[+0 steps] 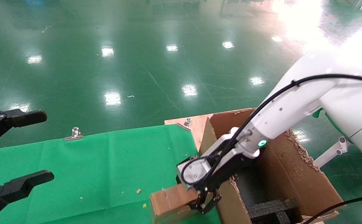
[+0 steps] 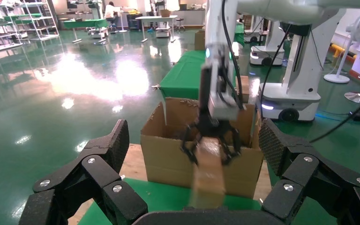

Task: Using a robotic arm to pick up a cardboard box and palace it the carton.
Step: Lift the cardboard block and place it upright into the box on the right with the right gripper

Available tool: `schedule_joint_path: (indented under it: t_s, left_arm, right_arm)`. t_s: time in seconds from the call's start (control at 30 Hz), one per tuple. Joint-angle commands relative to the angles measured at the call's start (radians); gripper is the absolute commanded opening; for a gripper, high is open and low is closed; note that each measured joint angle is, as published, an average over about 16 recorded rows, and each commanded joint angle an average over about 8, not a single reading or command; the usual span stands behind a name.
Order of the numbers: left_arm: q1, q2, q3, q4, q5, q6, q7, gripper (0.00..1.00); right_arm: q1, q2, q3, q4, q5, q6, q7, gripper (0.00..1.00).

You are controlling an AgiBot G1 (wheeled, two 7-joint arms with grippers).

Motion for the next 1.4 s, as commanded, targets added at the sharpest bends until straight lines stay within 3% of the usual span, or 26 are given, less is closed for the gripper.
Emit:
schedule_joint_path:
  t_s: [0.03, 0.5, 0.77, 1.1, 1.4]
  left_arm:
    - [0.000, 0.000, 0.000, 0.000, 0.000, 0.000, 0.000, 1.00]
    - [0.000, 0.000, 0.000, 0.000, 0.000, 0.000, 0.000, 1.00]
    - [0.000, 0.000, 0.000, 0.000, 0.000, 0.000, 0.000, 1.00]
    - [0.000, 0.000, 0.000, 0.000, 0.000, 0.000, 0.000, 1.00]
    - [0.000, 0.000, 0.000, 0.000, 0.000, 0.000, 0.000, 1.00]
  right_arm:
    - [0.006, 0.008, 0.003, -0.003, 0.010, 0.001, 0.001, 0.00]
    - [0.291, 0.075, -0.024, -0.104, 0.127, -0.020, -0.055, 0.00]
    - [0.401, 0.139, -0.112, -0.136, 0.158, -0.020, -0.078, 0.00]
    - [0.568, 0.294, -0.273, -0.162, 0.102, -0.026, -0.072, 0.00]
    - [0.598, 0.389, -0.425, -0.219, 0.099, -0.018, -0.023, 0.00]
